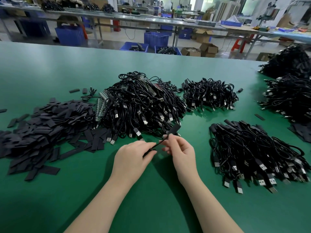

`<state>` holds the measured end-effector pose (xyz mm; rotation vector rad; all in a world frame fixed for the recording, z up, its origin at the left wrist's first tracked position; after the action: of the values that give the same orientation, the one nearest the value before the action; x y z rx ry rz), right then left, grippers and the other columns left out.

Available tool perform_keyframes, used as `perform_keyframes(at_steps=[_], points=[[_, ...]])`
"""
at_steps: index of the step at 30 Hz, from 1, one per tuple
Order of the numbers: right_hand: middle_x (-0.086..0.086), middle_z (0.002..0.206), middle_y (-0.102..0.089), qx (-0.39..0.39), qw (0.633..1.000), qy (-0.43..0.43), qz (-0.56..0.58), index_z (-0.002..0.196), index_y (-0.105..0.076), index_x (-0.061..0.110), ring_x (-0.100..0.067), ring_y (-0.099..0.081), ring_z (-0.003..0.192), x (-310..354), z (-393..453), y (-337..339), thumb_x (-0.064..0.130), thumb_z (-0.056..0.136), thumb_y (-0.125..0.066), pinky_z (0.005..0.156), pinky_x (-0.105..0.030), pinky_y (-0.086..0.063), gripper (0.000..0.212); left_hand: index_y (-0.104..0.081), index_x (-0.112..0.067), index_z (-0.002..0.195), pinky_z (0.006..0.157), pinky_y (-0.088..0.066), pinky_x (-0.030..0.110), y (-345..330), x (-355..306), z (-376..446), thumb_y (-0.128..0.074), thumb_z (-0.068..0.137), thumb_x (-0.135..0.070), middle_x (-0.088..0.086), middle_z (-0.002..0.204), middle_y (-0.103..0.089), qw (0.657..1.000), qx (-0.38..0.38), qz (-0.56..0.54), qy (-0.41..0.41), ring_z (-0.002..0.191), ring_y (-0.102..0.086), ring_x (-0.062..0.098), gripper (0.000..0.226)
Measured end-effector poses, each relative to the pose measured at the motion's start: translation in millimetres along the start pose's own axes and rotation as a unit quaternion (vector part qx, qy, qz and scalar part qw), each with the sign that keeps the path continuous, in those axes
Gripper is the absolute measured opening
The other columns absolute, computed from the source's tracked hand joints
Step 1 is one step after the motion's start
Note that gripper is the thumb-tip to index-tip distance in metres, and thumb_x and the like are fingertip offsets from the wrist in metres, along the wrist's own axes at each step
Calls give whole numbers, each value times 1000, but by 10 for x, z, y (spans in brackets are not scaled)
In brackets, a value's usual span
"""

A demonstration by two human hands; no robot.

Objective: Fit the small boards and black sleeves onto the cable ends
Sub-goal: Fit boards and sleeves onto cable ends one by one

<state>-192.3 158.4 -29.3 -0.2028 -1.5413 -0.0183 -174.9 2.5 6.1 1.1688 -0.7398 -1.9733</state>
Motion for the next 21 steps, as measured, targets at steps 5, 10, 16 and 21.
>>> perform_keyframes(at_steps=[5,10,16,21], points=[[5,84,-76,48,991,45,-114,86,-78,30,-8,-70,81,40,-75,-163,19,95,-66,72,-19,-53,19,-70,-34,109,68,-45,15,-36,-32,-42,-71,86,-23,-30,81,-56,996,7,-93,11,85,-51,-11,25],[-3,82,-75,-58,996,45,43,92,-70,16,-18,-71,80,437,-36,224,16,100,-57,71,-27,-57,15,-56,-38,132,83,-43,6,57,-27,-80,-62,91,-38,-30,107,-60,981,-37,-185,38,104,-57,-7,42],[6,60,-57,-286,787,120,-534,97,-74,26,-20,-52,52,1577,108,1349,43,95,-55,59,-30,-45,26,-67,-29,122,75,-42,6,60,30,-48,-60,95,-21,-21,102,-66,987,-33,-152,40,98,-59,-4,29],[-16,120,-63,-255,631,-121,-722,122,-64,16,-34,-55,112,1233,408,2062,49,102,-27,96,-46,-33,53,-69,-30,119,65,-47,18,44,-19,-42,-61,94,-18,-21,94,-67,988,-26,-147,34,80,-61,6,28]])
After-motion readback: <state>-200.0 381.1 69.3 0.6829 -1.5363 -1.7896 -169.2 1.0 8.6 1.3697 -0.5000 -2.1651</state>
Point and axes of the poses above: each hand's wrist, its own z-axis towards the middle knuckle, its own y-axis out of the back of the hand, x = y × z, the point moved 10 cm from there along z, towards the middle knuckle
